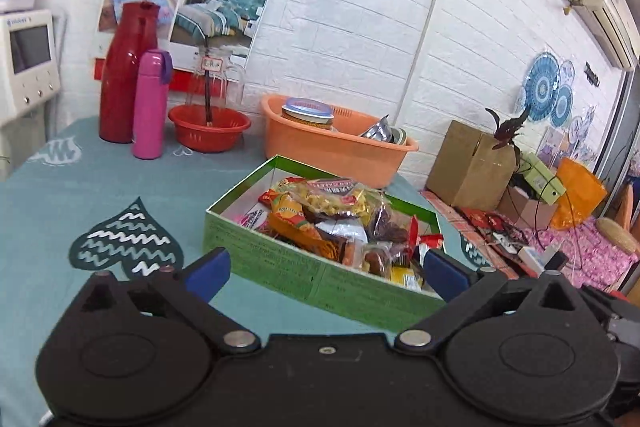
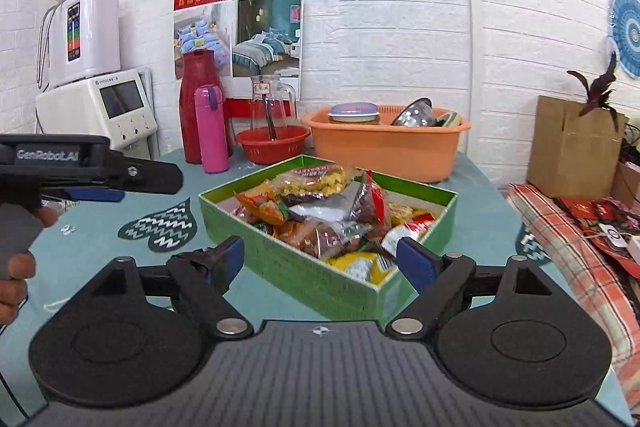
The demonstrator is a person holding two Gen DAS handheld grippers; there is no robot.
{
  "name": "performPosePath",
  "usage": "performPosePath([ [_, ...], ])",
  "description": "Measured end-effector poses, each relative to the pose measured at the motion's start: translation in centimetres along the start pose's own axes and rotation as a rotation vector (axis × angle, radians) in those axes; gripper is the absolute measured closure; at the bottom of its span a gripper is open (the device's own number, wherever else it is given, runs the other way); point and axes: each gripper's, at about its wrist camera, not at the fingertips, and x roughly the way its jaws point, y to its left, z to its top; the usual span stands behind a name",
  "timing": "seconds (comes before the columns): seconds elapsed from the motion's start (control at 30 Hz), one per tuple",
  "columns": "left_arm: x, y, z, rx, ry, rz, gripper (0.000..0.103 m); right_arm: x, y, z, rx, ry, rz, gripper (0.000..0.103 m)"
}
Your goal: Organize snacks
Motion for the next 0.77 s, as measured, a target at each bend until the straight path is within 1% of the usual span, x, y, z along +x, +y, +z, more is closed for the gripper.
performPosePath([
  [0.17,-1.0,-1.1,-2.5,0.067,0.020,0.082,0.000,-1.3,0.4,-1.7,-0.012,0.018,-0.039,0.000],
  [0.33,-0.8,-1.2,-4.2,0.081,0.050,0.125,0.000,-0.9,0.4,-3.1,-0.016,0.046,-0.067,0.000],
  [0.47,-0.5,-1.3,-4.9,0.101,0.055,0.170,0.000,-0.6,0.5,-3.7,-0.009,0.053,-0.074,0.000],
  [0.77,-0.6,-1.0,-5.1,0.102,0.052,0.181,0.000,-0.5,0.4,-4.1,0.008,0.060,-0.077,0.000],
])
